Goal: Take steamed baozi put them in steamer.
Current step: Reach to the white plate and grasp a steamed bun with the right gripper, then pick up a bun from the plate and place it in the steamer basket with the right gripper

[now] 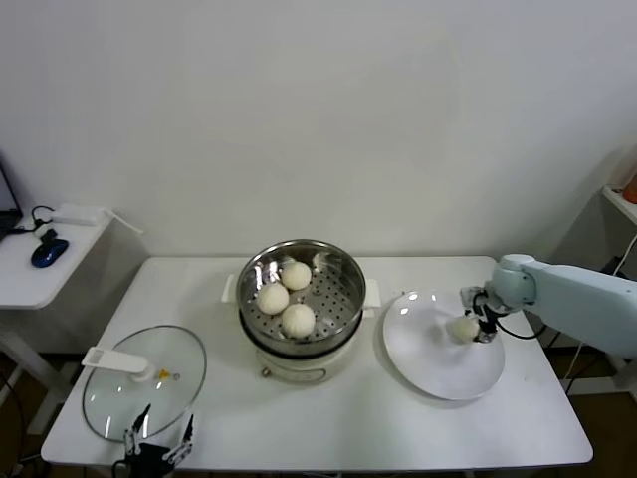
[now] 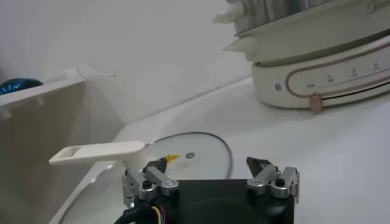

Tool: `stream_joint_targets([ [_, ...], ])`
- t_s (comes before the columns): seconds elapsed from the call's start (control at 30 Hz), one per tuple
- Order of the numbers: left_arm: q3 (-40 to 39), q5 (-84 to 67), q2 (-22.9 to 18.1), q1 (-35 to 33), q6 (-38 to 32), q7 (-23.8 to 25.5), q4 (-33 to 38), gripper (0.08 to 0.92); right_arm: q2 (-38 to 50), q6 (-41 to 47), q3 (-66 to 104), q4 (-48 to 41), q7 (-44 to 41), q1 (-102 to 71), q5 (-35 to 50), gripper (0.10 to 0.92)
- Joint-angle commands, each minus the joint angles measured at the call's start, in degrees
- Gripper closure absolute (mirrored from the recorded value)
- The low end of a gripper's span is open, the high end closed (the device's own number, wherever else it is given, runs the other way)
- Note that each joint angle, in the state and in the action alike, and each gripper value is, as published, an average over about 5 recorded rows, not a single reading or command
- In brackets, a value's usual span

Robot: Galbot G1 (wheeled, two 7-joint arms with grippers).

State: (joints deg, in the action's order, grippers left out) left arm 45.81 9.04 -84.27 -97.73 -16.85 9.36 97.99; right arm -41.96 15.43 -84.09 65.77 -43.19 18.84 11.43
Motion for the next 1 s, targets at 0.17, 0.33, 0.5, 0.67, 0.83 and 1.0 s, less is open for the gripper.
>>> stream_joint_targets([
  [0.17, 0.2, -0.1, -0.1, 0.0, -0.1, -0.2, 0.4, 0.177, 0.2, 1.9, -4.0, 2.4, -0.5, 5.0, 6.6, 0.374],
  [0.33, 0.2, -0.2, 0.0, -0.3, -0.4, -0.3, 0.4, 0.177, 0.1, 3.7, -15.1, 7.8, -1.0, 18.4, 17.4, 0.393],
  [0.5, 0.2, -0.3, 0.2, -0.3, -0.5, -0.3, 0.5, 0.177, -2.4, 4.9, -26.0, 14.9, -2.1, 35.1, 27.4, 0.397],
  [0.67, -0.3, -0.4, 0.4, -0.3, -0.7, -0.3, 0.9, 0.177, -6.8, 8.1, -31.1, 24.2, -2.2, 49.0, 38.7, 0.395],
  [0.83, -0.6, -0.5, 0.9, -0.2, -0.5, -0.2, 1.6, 0.177, -11.9, 11.8, -26.7, 25.7, -0.2, 51.3, 46.7, 0.379],
  [1.0, -0.4, -1.0, 1.3, 0.0, 0.1, -0.1, 2.2, 0.177, -18.2, 14.5, -20.8, 23.1, 1.8, 48.6, 50.8, 0.350],
])
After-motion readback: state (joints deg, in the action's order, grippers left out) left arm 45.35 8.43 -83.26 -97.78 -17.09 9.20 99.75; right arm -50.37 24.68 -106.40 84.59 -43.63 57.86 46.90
